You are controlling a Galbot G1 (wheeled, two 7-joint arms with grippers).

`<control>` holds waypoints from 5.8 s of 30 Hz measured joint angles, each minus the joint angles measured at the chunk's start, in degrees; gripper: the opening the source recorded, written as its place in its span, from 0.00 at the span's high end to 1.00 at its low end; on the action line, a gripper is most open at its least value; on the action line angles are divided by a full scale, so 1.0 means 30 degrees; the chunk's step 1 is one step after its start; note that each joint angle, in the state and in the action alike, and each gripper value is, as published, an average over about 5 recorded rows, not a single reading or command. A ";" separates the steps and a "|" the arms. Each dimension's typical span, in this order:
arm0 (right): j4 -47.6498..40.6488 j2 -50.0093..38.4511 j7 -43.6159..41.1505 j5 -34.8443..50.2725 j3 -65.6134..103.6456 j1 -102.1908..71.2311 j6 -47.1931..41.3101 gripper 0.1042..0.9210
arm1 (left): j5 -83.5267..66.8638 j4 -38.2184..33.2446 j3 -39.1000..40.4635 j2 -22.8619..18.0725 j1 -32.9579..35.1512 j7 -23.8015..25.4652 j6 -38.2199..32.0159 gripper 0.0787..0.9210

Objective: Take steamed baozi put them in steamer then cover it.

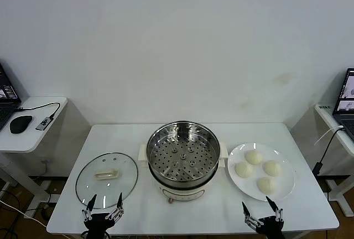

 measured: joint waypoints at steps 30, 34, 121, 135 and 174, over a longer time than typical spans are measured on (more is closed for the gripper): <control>-0.8010 -1.1586 -1.4246 -0.7542 -0.8503 1.7897 -0.2727 0.12 | 0.4125 0.0039 -0.0686 0.0338 -0.0763 -0.0653 0.1683 0.12; -0.9777 -1.1739 -1.5857 -0.7380 -1.2253 2.1738 -0.2667 0.12 | 0.4259 0.0013 -0.0879 0.0456 -0.0766 -0.0667 0.1760 0.12; -1.2712 -0.6987 -1.8329 0.0061 -3.3107 4.3377 -0.0785 0.51 | -0.0790 0.0487 -0.1314 0.0859 -0.1602 0.0380 0.0056 0.12; -1.2344 -0.2347 -1.6974 0.0068 -3.7376 4.5553 0.2134 0.51 | -0.1569 0.0810 -0.1283 0.0811 -0.1608 0.0662 -0.0810 0.12; -1.5706 0.1297 -1.5785 -0.7080 -3.8401 4.3991 0.8146 0.13 | -0.1230 0.0278 -0.1670 0.0729 -0.1350 0.0882 -0.1427 0.12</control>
